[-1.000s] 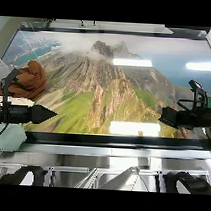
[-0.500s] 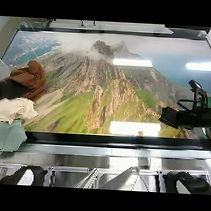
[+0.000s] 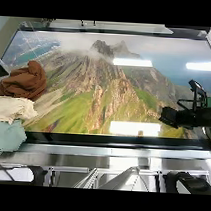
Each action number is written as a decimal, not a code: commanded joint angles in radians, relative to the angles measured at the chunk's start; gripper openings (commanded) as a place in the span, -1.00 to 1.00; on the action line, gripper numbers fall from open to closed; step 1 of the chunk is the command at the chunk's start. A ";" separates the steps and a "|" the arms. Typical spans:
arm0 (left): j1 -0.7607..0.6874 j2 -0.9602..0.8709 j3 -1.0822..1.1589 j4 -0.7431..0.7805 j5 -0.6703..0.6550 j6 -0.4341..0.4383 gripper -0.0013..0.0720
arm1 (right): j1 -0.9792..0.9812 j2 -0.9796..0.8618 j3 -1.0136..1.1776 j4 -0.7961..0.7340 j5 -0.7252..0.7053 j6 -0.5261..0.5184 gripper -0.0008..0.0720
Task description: Fold the shirts.
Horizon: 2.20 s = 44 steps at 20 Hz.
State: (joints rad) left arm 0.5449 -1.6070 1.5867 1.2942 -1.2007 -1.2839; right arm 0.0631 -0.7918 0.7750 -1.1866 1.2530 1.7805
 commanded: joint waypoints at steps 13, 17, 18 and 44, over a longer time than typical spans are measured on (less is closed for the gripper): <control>-0.198 -0.351 0.456 -0.218 -0.351 0.030 -0.95 | 0.001 -0.106 0.000 0.050 -0.008 -0.049 -0.93; -0.362 -0.103 0.328 -0.514 -0.319 0.096 -0.95 | -0.003 -0.098 0.000 0.021 -0.017 -0.096 -0.93; -0.404 -0.057 0.314 -0.533 -0.318 0.095 -0.95 | -0.003 -0.092 0.000 0.002 -0.020 -0.124 -0.93; -0.557 0.018 -0.485 -0.330 0.023 0.006 0.98 | 0.144 -0.642 -0.001 0.470 -0.332 -0.484 0.65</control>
State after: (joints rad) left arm -0.0147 -1.5341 1.1725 0.9630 -1.2678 -1.3033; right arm 0.1448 -1.3117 0.7712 -0.8219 0.9962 1.3598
